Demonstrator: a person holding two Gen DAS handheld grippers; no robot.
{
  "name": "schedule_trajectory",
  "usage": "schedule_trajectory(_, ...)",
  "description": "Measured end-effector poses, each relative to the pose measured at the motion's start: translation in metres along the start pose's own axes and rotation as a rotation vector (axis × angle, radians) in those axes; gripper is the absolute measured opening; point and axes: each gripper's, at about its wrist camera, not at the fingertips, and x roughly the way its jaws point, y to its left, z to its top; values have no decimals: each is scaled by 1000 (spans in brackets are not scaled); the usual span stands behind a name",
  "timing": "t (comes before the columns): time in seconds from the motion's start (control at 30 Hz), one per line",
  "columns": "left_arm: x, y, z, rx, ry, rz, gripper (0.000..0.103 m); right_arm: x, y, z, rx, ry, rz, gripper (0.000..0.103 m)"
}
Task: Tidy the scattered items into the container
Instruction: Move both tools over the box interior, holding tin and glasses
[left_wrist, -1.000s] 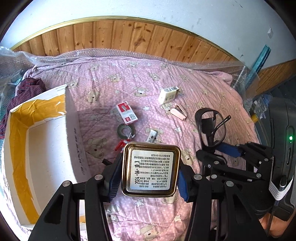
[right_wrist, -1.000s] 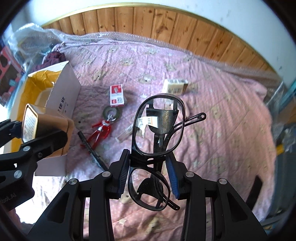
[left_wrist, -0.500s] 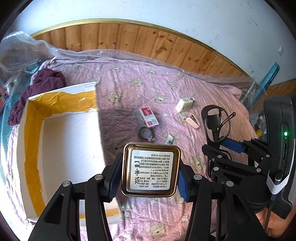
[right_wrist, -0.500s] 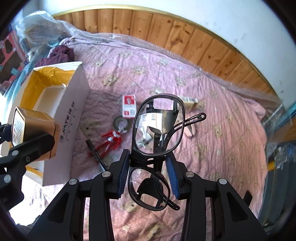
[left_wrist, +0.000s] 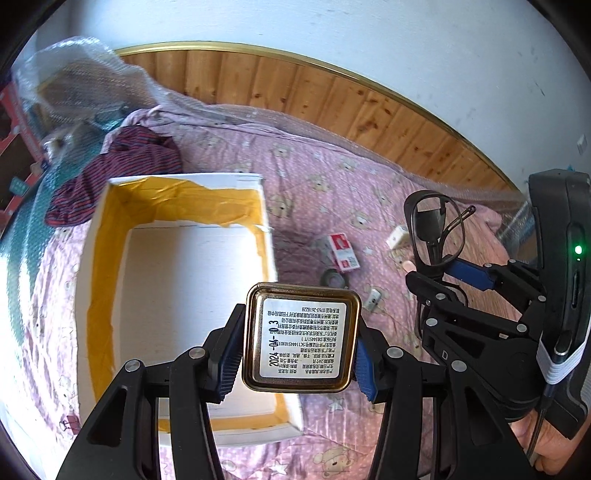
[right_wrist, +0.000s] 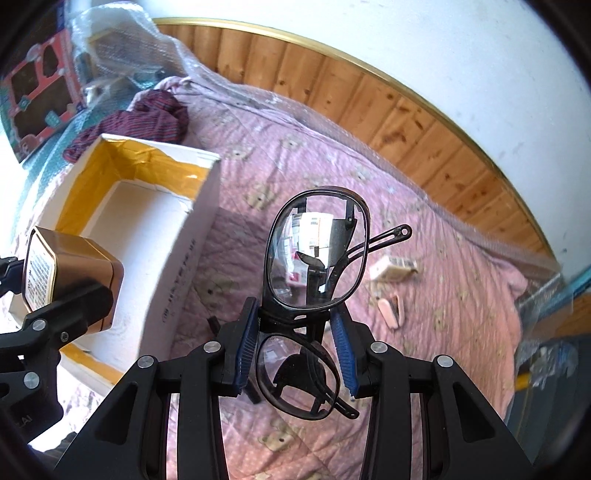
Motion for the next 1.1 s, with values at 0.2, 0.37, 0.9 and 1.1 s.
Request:
schedule_trajectory(0.2, -8, 23, -1, -53, -16, 20, 53, -3, 22, 15, -48, -16, 12, 41)
schedule_trajectory(0.37, -13, 39, -2, -88, -28, 32, 53, -7, 40, 25, -87, -29, 20, 41)
schedule_trajectory(0.9, -18, 86, -15, -198, -29, 87, 53, -17, 100, 48, -205, -67, 87, 41)
schedule_trajectory(1.1, -17, 98, -20, -225, -19, 106, 53, -16, 118, 54, -236, -69, 112, 41)
